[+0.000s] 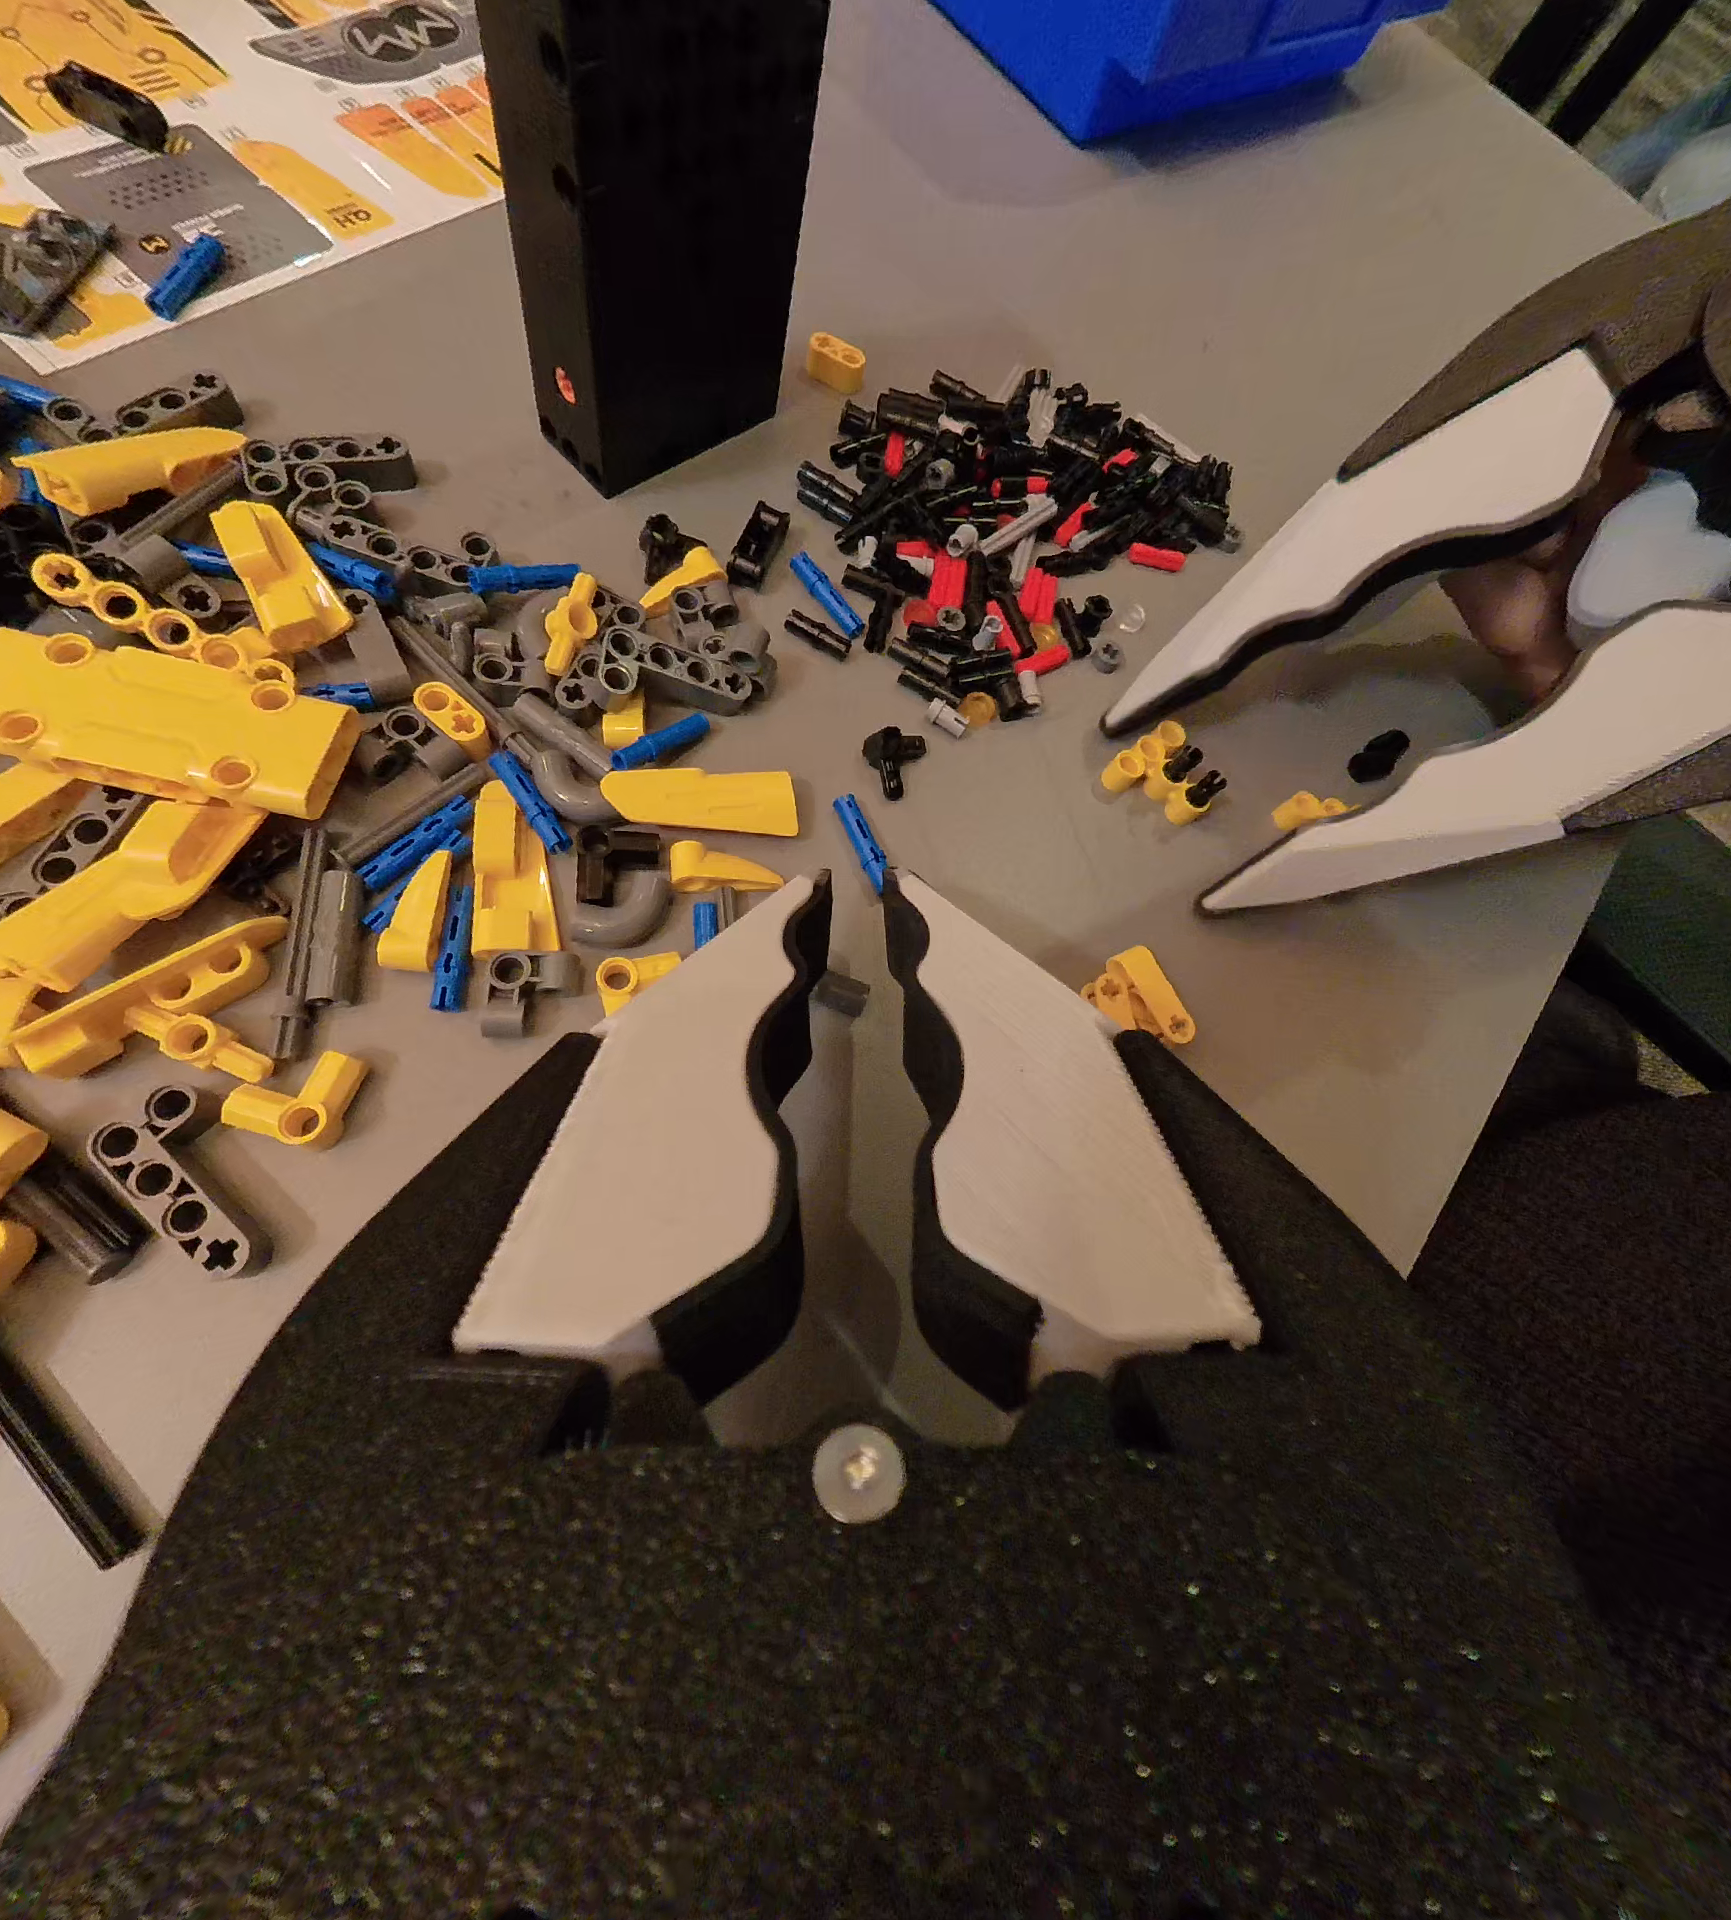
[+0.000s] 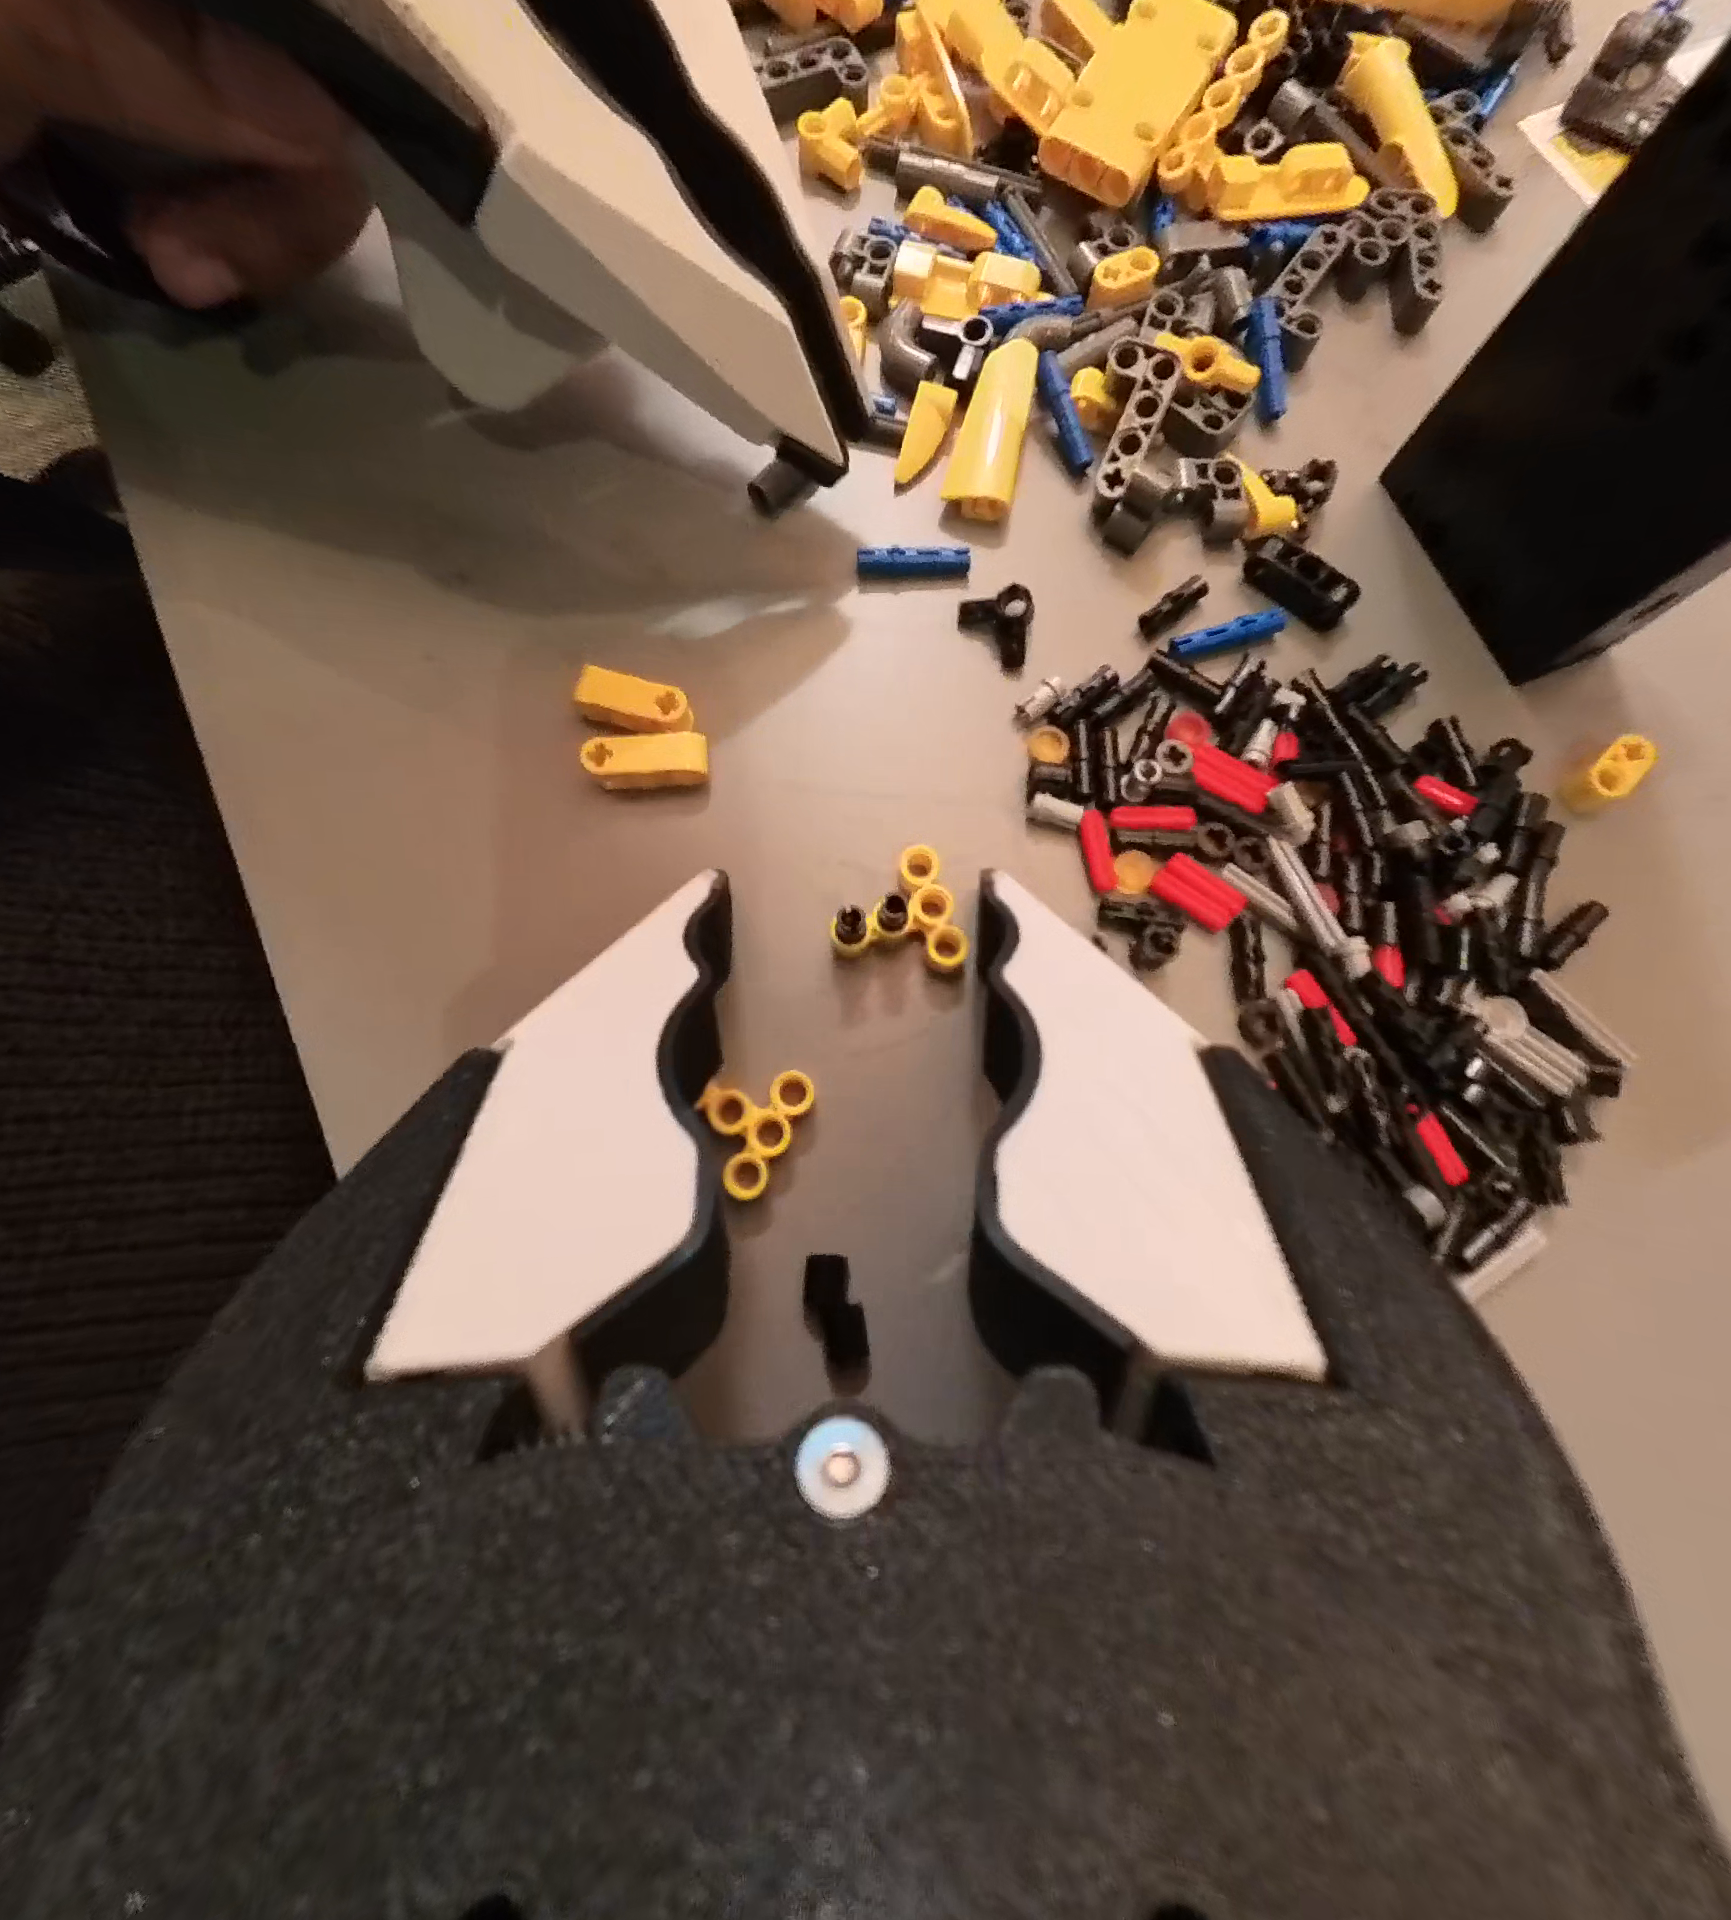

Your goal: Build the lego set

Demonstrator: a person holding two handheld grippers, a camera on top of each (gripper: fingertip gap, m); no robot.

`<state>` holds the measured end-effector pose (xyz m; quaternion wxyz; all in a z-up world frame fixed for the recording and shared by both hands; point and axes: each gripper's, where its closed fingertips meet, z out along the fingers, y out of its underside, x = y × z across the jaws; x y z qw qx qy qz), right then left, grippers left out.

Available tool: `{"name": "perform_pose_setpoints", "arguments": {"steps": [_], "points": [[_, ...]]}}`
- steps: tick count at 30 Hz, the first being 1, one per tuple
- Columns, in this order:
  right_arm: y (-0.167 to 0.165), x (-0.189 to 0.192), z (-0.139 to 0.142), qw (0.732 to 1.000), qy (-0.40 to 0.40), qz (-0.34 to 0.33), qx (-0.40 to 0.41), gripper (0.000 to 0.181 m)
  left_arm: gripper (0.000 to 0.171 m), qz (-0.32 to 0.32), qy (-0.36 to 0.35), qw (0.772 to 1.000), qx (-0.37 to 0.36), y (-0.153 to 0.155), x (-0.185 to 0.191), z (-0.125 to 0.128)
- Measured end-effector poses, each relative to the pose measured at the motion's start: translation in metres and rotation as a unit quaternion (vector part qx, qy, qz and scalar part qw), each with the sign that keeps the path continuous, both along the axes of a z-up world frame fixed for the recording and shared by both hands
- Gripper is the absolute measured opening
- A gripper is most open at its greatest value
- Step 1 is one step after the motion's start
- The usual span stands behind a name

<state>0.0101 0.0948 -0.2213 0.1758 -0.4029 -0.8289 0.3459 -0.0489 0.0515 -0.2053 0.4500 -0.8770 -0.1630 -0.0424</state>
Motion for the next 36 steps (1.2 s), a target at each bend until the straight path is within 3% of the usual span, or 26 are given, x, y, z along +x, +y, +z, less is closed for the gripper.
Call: {"name": "perform_pose_setpoints", "arguments": {"steps": [4,7,12,18,27,36], "points": [[-0.008,0.001,-0.001,0.999,0.003,0.048,0.018,0.022,0.009,0.000,-0.004,1.000,0.002,0.000,0.000,0.000],[-0.016,0.002,-0.001,0.997,0.002,0.078,0.020,0.017,0.009,0.000,-0.005,1.000,0.004,0.000,0.000,0.001],[-0.015,-0.004,0.000,0.997,0.002,0.076,0.025,0.017,0.009,-0.001,-0.009,1.000,0.006,0.000,0.000,0.001],[-0.009,0.002,0.009,0.998,0.011,0.041,0.038,0.031,0.009,0.000,-0.014,1.000,0.012,0.000,0.000,0.003],[0.010,0.016,0.003,0.999,0.000,-0.009,0.042,0.031,0.009,-0.001,-0.013,1.000,0.012,0.000,0.000,0.003],[0.006,0.010,0.001,0.999,0.000,0.005,0.034,0.025,0.009,-0.001,-0.014,1.000,0.009,0.000,0.000,0.002]]}}
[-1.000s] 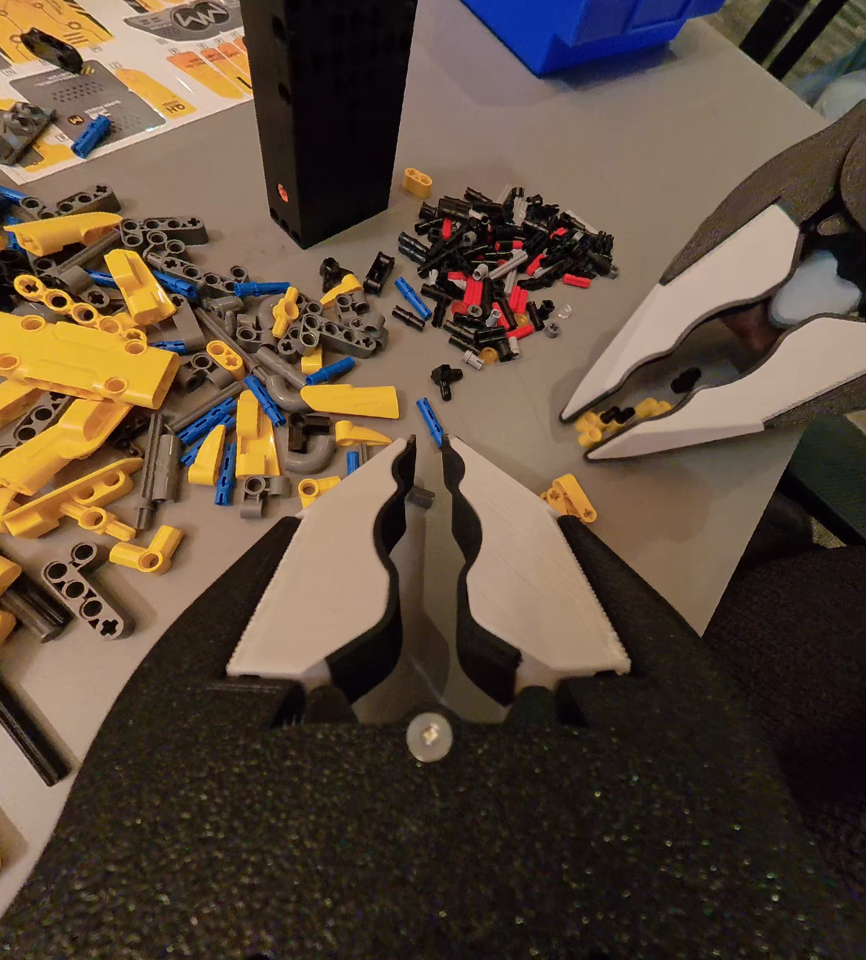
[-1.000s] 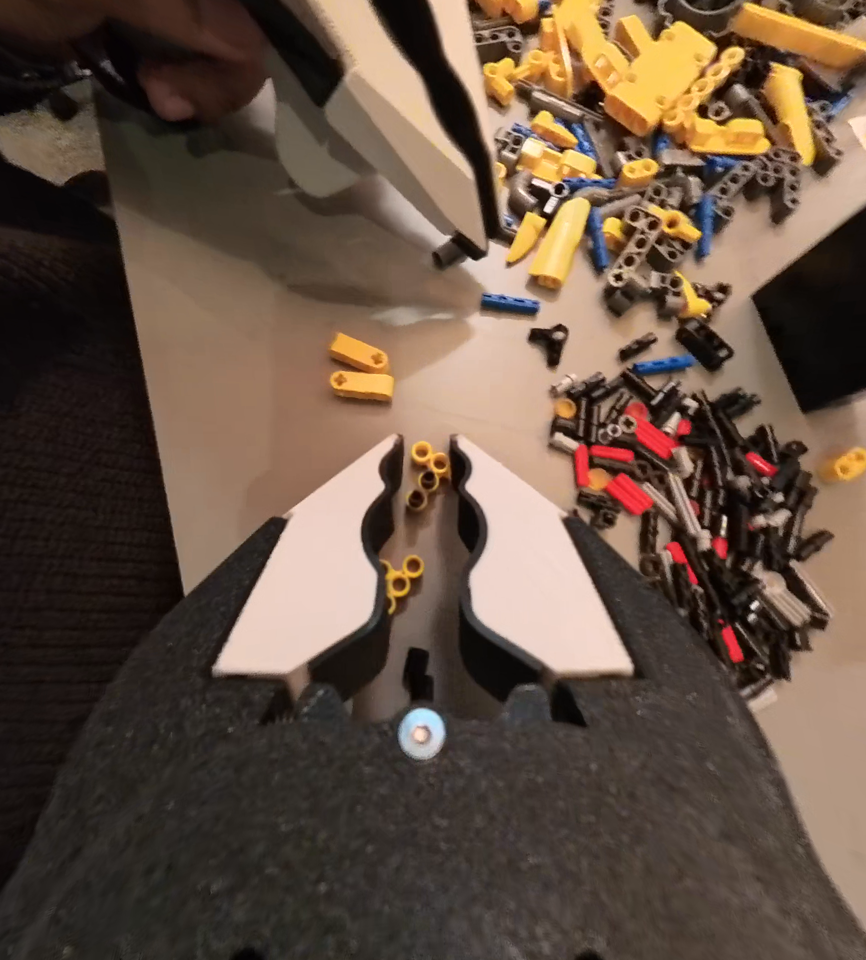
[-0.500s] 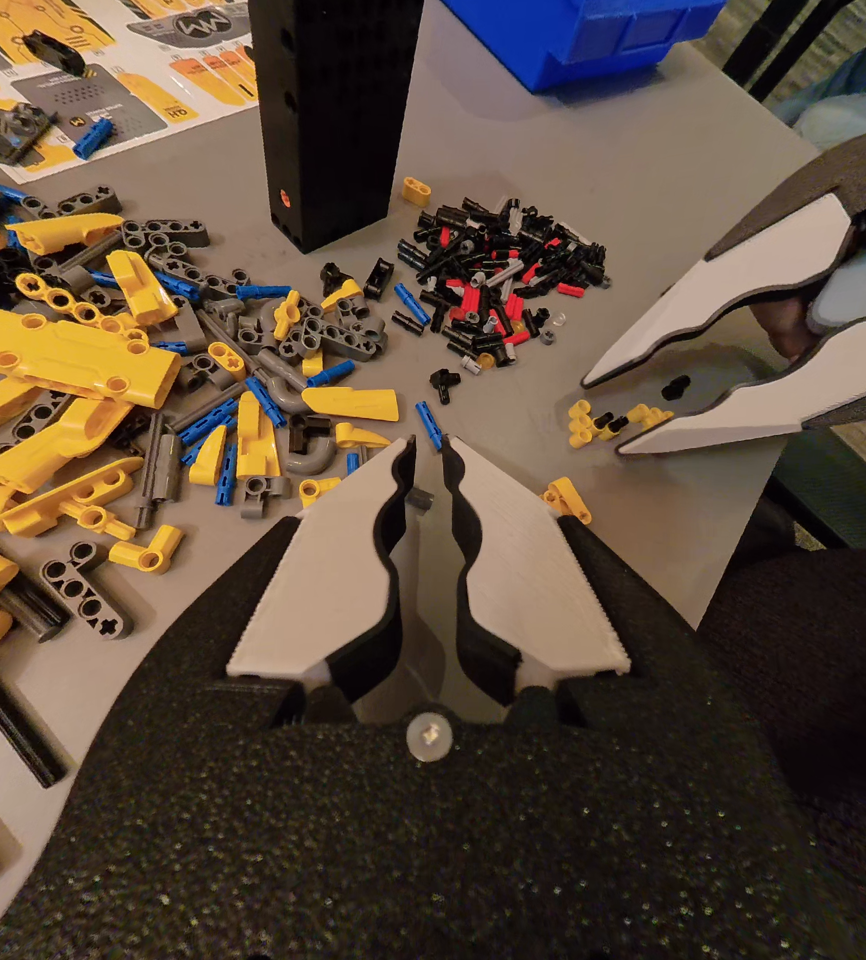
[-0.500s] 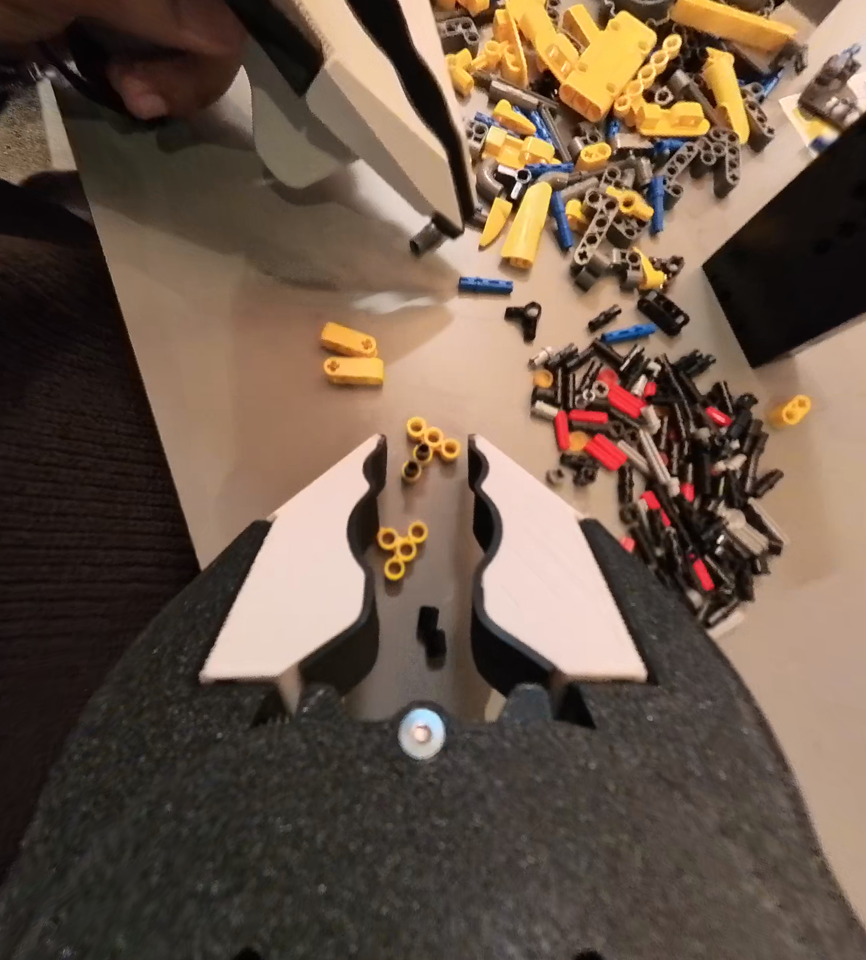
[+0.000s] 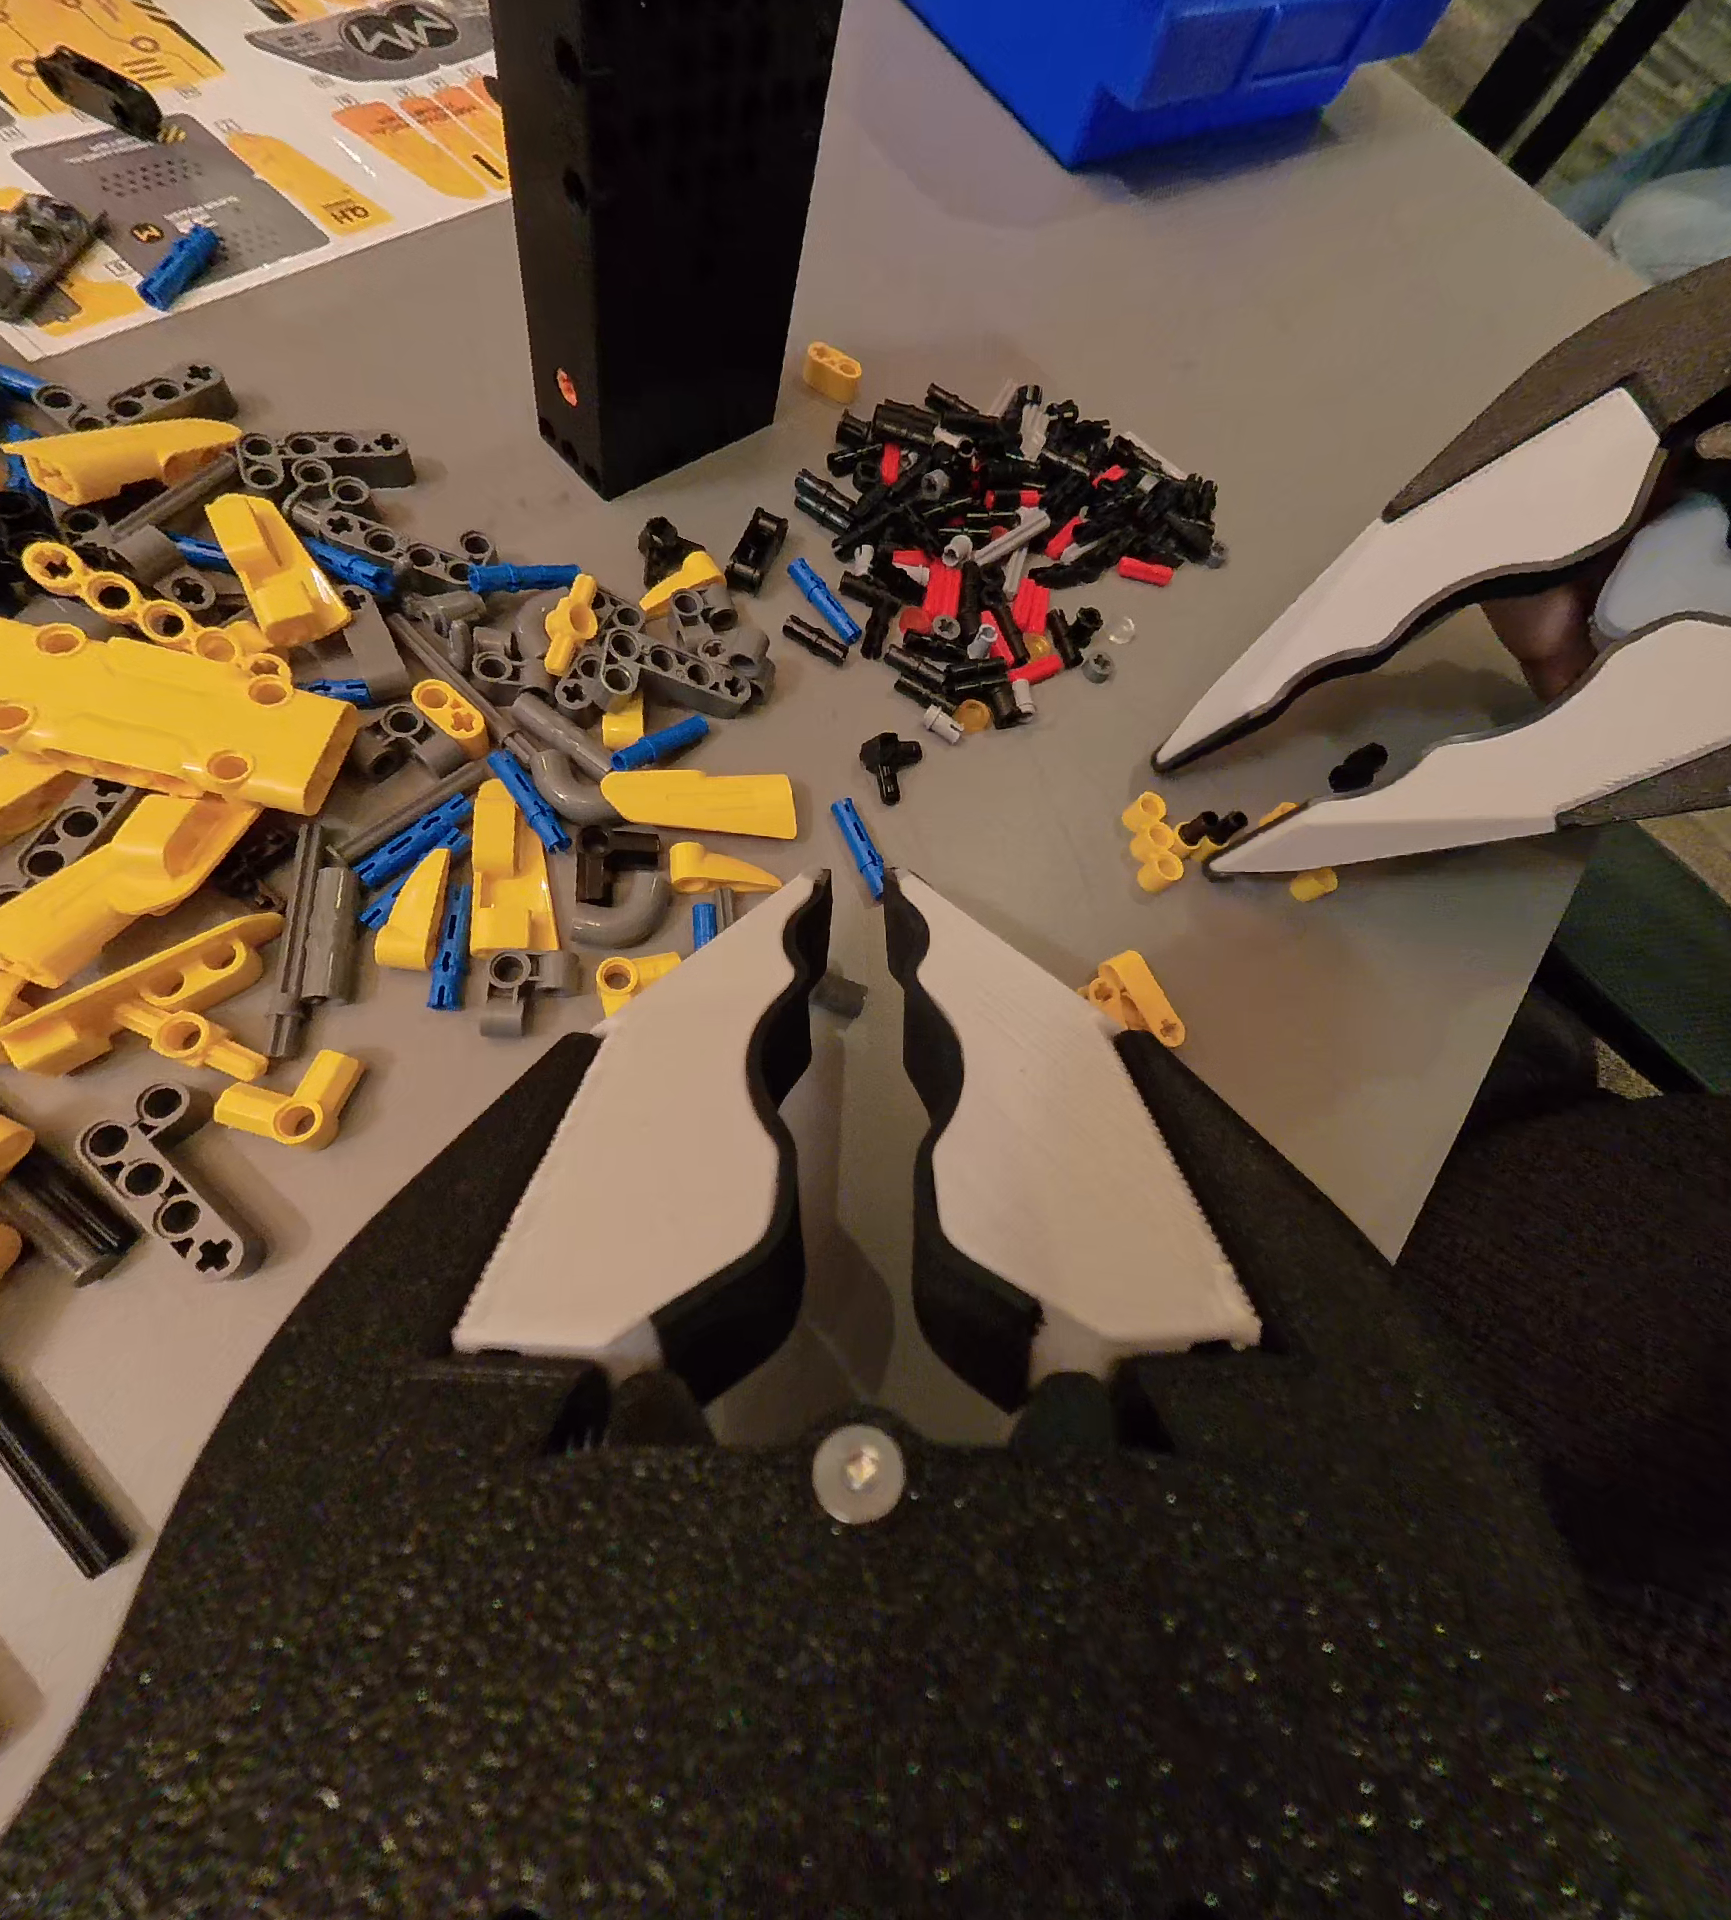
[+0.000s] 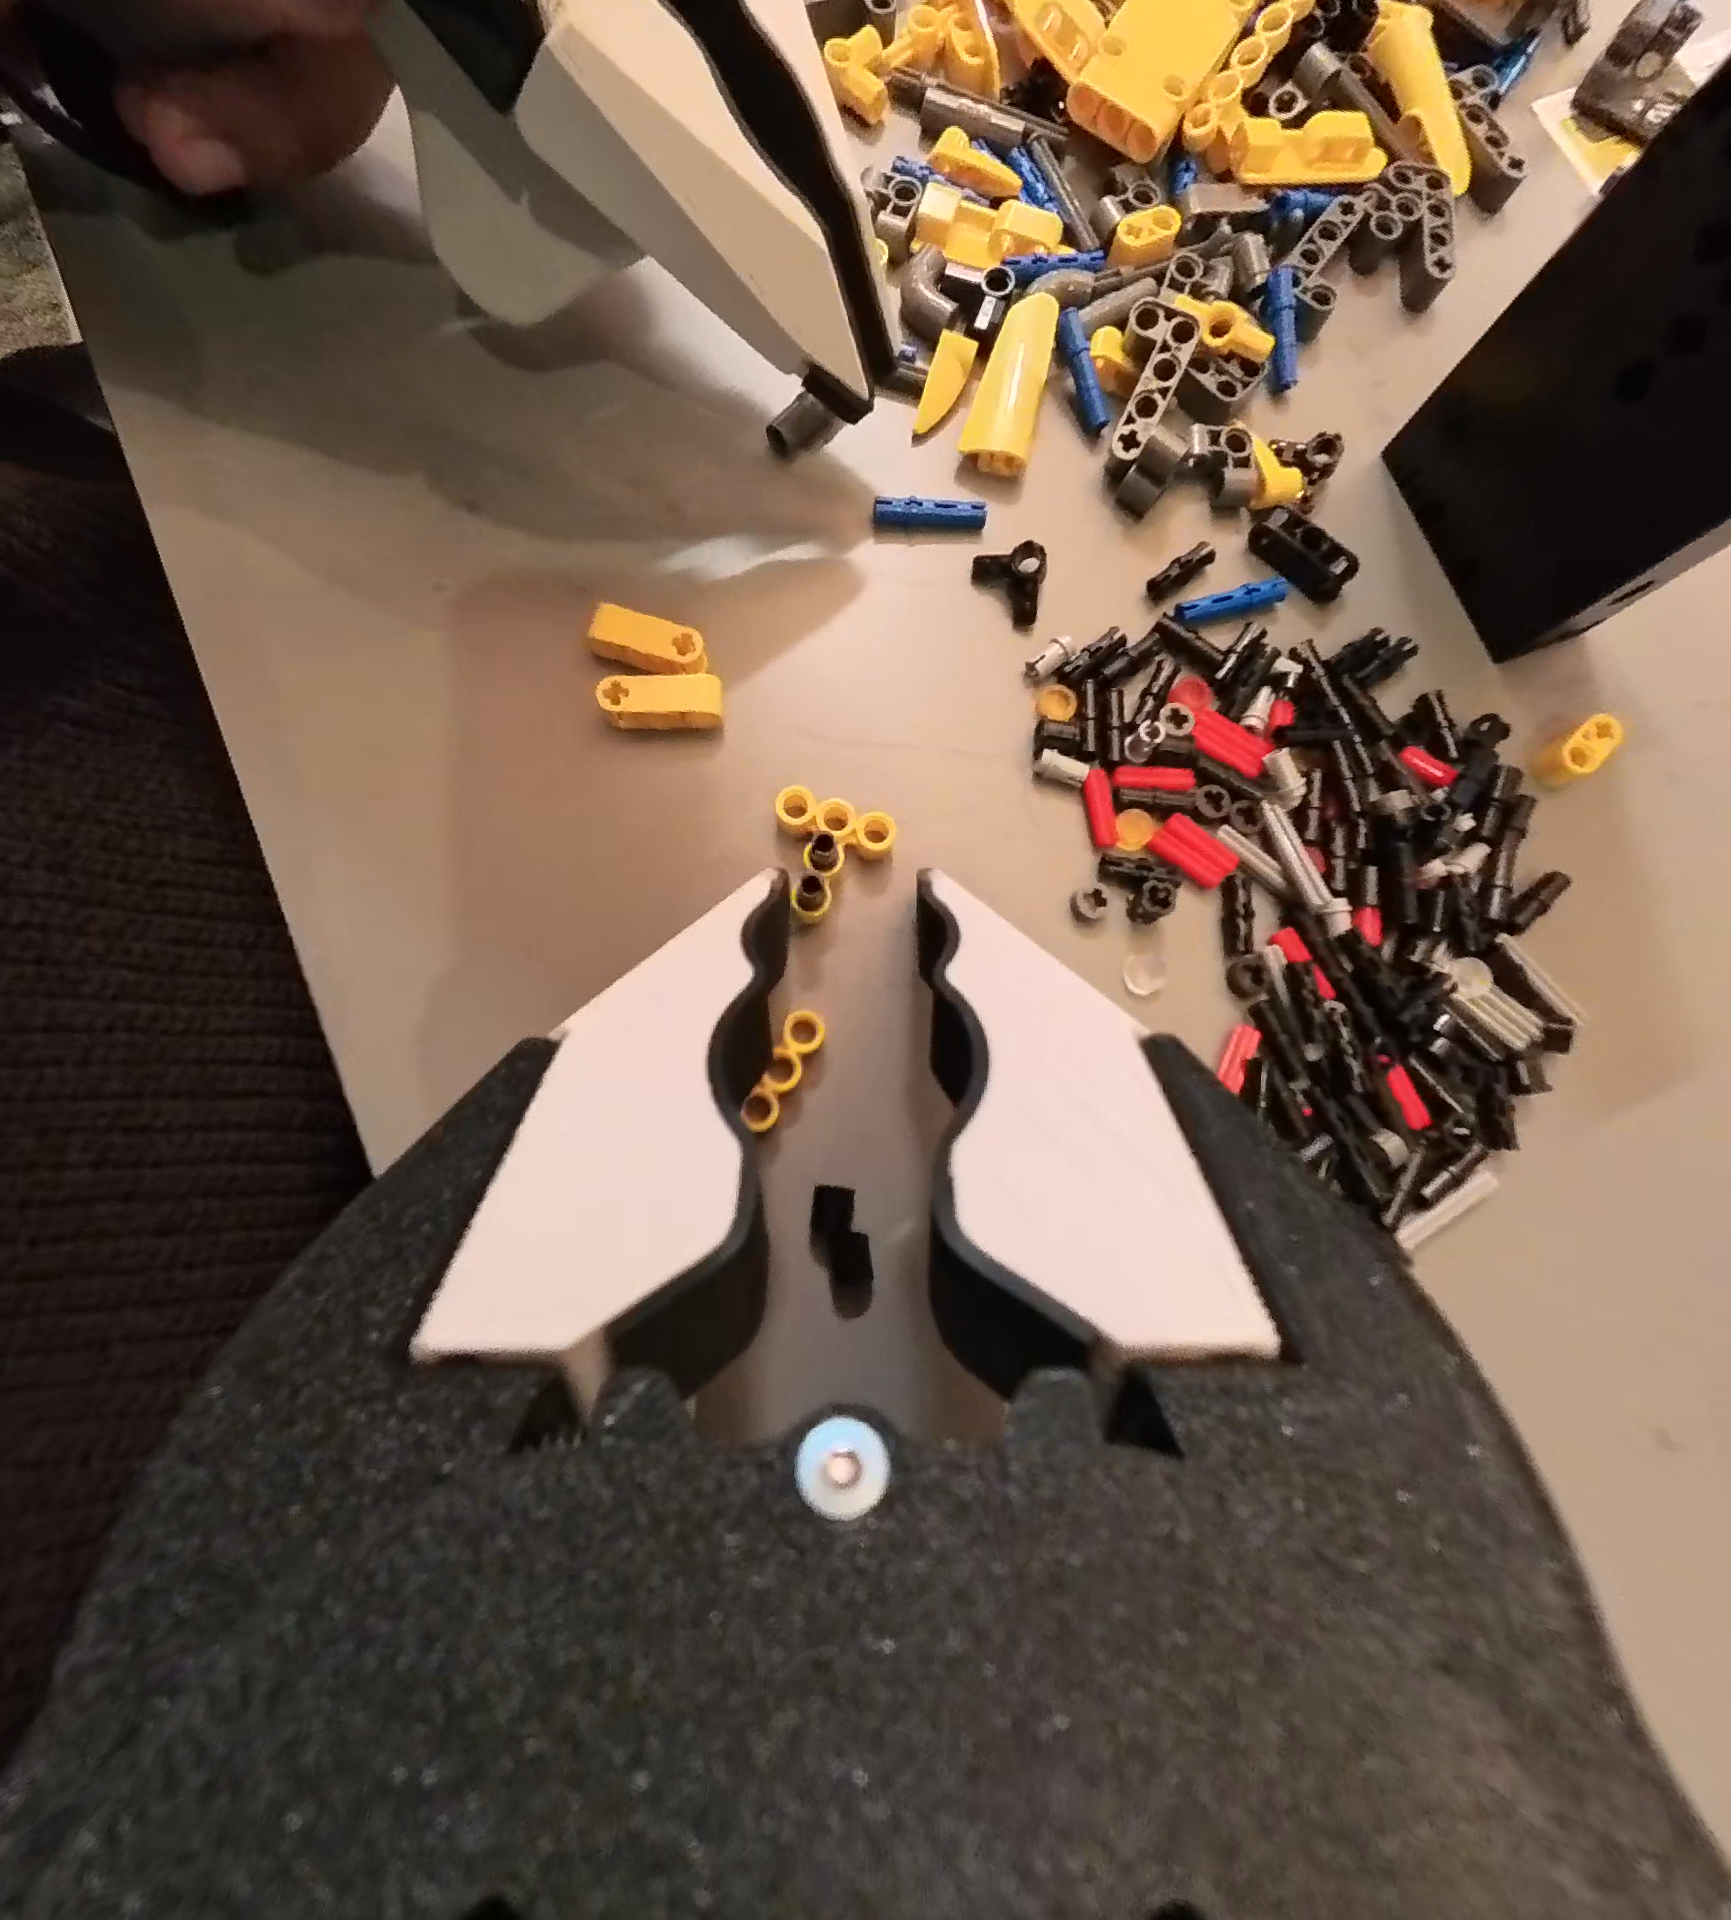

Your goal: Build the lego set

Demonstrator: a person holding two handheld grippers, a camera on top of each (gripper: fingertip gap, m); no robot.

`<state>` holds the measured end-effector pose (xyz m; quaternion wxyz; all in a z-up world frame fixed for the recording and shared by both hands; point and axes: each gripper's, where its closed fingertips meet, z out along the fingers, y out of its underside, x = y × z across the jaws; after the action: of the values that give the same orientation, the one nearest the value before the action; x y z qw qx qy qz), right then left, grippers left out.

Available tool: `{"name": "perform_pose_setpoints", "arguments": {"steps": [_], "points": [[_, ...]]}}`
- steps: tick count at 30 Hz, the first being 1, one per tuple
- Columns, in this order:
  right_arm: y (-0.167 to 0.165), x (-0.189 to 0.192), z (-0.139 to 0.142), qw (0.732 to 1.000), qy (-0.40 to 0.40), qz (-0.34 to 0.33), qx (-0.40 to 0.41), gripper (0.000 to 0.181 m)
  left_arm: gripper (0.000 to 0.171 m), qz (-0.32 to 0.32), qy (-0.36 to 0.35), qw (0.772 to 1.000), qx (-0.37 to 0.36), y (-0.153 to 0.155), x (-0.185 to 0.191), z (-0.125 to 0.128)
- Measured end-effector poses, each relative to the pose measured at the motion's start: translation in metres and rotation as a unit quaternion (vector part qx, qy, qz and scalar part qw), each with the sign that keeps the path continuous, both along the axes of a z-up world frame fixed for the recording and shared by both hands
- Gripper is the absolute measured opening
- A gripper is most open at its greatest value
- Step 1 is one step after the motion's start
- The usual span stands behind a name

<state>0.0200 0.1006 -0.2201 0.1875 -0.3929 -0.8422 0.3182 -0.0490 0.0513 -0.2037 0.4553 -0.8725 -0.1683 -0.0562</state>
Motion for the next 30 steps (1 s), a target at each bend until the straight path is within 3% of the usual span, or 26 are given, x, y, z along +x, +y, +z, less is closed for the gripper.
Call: {"name": "perform_pose_setpoints", "arguments": {"steps": [7,13,19,30], "points": [[0.013,0.007,0.004,1.000,0.004,0.005,0.026,0.025,0.009,-0.001,0.004,1.000,0.000,0.000,0.000,0.000],[0.010,0.031,0.021,0.994,0.021,0.097,0.052,0.026,0.009,-0.001,0.003,1.000,0.000,0.000,0.001,0.000],[0.003,0.037,0.013,0.974,-0.007,0.192,0.116,0.025,0.009,-0.002,0.006,1.000,-0.003,0.000,0.001,-0.001],[0.009,0.033,0.002,0.957,-0.043,0.242,0.153,0.019,0.009,-0.004,0.004,1.000,0.004,0.000,0.001,0.002]]}}
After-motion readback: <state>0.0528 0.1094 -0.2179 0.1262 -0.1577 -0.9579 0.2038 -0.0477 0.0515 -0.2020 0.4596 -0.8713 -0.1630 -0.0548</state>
